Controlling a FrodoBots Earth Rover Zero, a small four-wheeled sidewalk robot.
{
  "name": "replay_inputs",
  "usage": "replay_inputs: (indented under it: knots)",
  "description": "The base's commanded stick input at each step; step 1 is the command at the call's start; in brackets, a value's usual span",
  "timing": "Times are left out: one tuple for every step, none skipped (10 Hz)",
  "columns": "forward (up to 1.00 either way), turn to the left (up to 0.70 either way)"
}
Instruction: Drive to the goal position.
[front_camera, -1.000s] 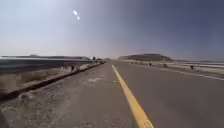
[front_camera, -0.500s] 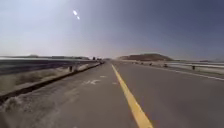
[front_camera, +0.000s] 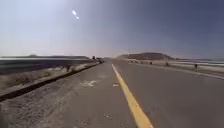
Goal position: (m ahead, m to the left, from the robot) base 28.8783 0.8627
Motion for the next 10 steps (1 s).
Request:
replay_inputs:
  knots:
    - [0.5, 0.0]
    - [0.5, 0.0]
    - [0.5, 0.0]
    - [0.5, 0.0]
    - [0.5, 0.0]
    - [0.5, 0.0]
    - [0.5, 0.0]
    - [0.5, 0.0]
    - [0.5, 0.0]
    - [0.5, 0.0]
